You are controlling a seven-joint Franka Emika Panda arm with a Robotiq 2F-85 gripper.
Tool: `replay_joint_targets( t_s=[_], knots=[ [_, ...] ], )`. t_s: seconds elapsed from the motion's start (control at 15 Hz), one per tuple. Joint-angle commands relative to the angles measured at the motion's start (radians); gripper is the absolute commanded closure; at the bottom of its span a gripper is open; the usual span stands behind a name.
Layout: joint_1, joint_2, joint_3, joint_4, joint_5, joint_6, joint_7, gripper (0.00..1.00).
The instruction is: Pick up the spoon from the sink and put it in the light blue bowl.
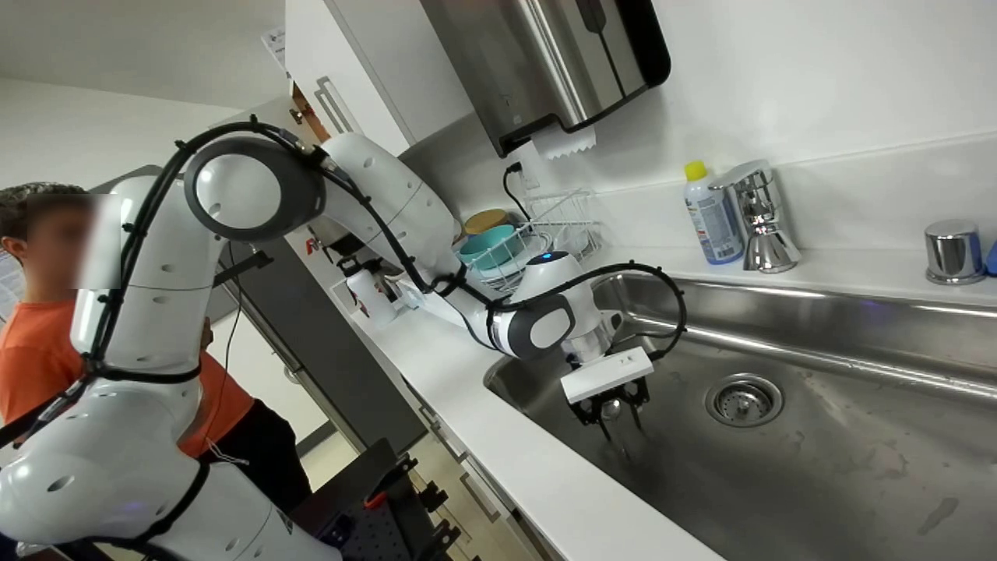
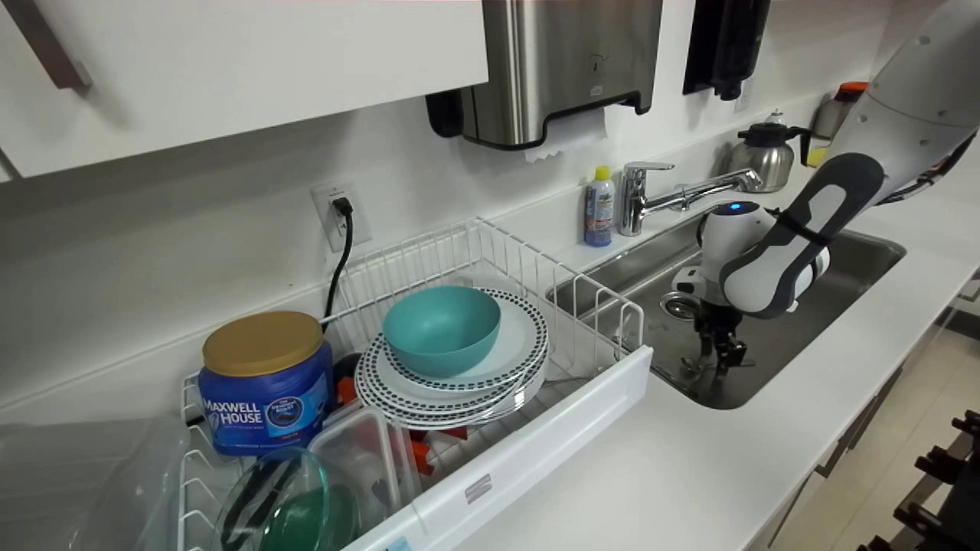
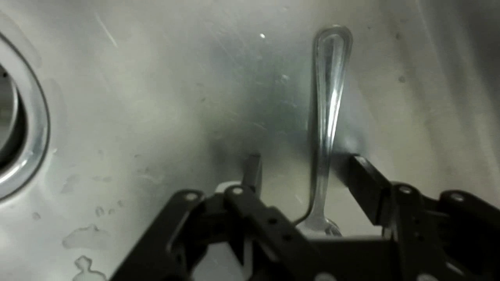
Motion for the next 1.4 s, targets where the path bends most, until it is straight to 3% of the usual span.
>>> replay_joint_targets(
  t_s=[0.0,0.27,0.67,1.33],
  knots=[
    [-0.007,0.010,0.005,0.015,-0.006,-0.002,0.011,0.71],
    [-0.011,0.000,0.005,0.011,-0.005,-0.001,0.011,1.00],
    [0.010,-0.130,0.015,-0.097,-0.001,-0.026,0.047,0.98],
    [0.028,-0.584,0.100,-0.364,0.038,-0.078,-0.007,0.98]
  ],
)
